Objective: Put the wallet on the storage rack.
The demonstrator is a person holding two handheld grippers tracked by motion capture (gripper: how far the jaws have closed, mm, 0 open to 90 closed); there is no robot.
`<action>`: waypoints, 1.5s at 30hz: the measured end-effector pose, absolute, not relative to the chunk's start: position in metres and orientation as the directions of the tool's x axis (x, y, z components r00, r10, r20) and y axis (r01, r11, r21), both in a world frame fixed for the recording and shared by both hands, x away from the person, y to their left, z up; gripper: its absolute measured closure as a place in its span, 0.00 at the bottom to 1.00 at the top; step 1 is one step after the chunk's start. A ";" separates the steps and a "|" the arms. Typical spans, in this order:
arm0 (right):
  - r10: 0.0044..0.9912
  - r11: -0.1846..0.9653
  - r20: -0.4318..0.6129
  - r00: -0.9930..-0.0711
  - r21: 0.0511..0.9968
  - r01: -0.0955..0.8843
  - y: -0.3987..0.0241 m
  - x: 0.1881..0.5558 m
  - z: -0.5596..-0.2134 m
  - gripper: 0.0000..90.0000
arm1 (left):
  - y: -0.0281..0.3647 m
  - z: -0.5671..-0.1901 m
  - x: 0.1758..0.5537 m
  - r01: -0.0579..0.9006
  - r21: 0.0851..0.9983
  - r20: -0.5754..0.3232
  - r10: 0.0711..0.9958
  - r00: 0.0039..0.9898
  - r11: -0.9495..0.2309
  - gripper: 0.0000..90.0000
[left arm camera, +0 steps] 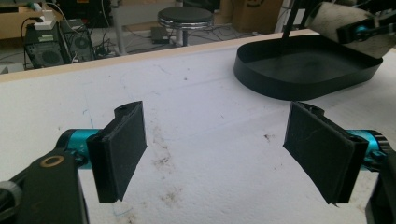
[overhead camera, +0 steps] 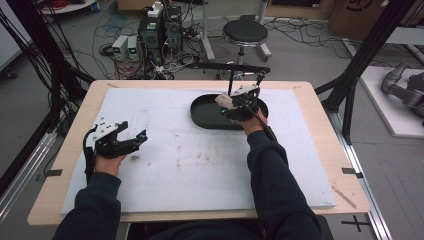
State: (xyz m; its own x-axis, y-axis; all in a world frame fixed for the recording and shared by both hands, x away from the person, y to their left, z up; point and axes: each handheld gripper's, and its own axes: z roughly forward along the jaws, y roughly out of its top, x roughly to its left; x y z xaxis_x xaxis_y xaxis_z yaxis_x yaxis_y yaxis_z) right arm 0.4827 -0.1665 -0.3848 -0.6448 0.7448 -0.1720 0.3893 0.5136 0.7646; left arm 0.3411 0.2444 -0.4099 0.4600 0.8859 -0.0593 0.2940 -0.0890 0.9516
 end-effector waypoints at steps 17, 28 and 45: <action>0.802 0.518 -0.191 -0.565 0.694 0.500 -0.156 0.516 -0.417 0.42 | 0.245 -0.411 0.343 0.299 0.950 -0.068 0.881 0.468 -0.086 0.23; 0.762 0.483 -0.111 -0.638 0.753 0.446 -0.192 0.485 -0.373 0.36 | 0.244 -0.411 0.343 0.299 0.951 -0.070 0.877 0.476 -0.086 0.23; 0.774 0.429 -0.123 -0.621 0.823 0.372 -0.273 0.383 -0.365 0.23 | 0.246 -0.411 0.344 0.291 0.955 -0.084 0.880 0.468 -0.064 0.23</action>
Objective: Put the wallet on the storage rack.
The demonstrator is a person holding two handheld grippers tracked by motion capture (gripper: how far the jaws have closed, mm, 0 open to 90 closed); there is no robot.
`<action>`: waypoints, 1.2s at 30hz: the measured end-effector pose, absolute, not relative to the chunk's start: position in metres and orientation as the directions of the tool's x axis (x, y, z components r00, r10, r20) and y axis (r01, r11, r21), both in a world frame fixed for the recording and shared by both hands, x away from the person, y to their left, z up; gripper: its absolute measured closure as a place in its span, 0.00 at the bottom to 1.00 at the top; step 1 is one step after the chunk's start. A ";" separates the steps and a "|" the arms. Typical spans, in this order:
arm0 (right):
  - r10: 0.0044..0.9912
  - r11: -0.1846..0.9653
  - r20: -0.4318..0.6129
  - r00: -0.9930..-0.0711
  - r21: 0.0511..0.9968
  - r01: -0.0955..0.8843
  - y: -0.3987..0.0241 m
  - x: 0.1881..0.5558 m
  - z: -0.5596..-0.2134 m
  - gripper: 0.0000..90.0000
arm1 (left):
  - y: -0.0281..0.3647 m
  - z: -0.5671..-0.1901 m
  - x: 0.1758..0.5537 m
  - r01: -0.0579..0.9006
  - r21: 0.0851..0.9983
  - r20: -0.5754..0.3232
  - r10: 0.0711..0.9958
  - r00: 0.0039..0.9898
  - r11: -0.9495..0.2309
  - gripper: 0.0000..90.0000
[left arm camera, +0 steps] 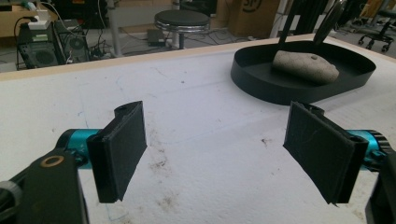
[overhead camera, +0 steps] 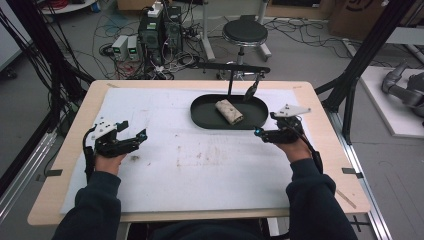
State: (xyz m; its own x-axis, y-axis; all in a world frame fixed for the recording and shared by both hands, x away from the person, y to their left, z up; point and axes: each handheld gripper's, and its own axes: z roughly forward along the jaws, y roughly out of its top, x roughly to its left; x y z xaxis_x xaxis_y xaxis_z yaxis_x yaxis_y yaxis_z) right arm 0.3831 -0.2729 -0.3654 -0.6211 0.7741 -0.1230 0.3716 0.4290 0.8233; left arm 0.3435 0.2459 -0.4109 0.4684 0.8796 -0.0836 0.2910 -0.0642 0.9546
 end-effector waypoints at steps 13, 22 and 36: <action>0.806 0.339 -0.064 -0.589 0.865 0.370 -0.306 0.339 -0.391 0.23 | 0.244 -0.408 0.339 0.262 0.962 -0.058 0.881 0.470 -0.076 0.23; 0.814 0.369 -0.117 -0.568 0.861 0.351 -0.305 0.335 -0.392 0.23 | 0.244 -0.406 0.338 0.253 0.964 -0.054 0.878 0.476 -0.078 0.23; 0.823 0.368 -0.125 -0.554 0.861 0.352 -0.307 0.335 -0.394 0.23 | 0.242 -0.407 0.338 0.257 0.963 -0.054 0.874 0.484 -0.083 0.23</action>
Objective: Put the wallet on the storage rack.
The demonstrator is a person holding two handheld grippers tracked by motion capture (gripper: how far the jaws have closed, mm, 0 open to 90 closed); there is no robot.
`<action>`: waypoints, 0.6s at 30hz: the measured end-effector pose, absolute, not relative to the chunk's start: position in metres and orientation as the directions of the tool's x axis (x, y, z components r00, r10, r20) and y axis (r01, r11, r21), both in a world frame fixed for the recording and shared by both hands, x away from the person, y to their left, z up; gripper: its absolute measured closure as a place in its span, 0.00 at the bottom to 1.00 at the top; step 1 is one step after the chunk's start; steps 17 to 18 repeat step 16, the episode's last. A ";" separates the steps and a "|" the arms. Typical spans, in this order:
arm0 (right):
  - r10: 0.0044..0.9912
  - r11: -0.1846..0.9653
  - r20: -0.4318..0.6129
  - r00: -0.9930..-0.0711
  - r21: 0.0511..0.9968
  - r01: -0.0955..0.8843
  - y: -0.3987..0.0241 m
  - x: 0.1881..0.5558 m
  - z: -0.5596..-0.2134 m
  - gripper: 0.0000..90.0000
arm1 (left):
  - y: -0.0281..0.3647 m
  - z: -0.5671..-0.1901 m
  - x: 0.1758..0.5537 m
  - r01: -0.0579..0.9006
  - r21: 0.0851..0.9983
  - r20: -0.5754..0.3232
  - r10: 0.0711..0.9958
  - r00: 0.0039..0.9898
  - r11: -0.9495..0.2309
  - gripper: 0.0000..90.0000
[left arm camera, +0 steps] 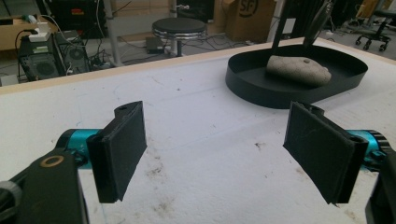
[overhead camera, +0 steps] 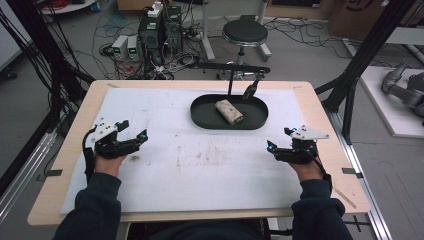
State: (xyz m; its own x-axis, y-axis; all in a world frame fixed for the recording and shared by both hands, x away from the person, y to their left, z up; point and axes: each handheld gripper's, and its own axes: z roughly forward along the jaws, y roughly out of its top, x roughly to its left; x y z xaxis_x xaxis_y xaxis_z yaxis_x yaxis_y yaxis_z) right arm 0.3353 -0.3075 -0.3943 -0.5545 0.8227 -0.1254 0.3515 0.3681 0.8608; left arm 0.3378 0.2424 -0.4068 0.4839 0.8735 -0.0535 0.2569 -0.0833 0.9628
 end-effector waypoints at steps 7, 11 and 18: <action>0.827 0.368 -0.131 -0.547 0.861 0.350 -0.307 0.335 -0.395 0.23 | 0.241 -0.407 0.338 0.257 0.963 -0.054 0.872 0.487 -0.084 0.23; 0.827 0.371 -0.138 -0.545 0.863 0.344 -0.308 0.336 -0.395 0.23 | 0.241 -0.407 0.338 0.258 0.962 -0.053 0.871 0.488 -0.086 0.23; 0.828 0.369 -0.138 -0.543 0.864 0.343 -0.309 0.336 -0.394 0.23 | 0.241 -0.407 0.338 0.259 0.961 -0.047 0.872 0.486 -0.093 0.23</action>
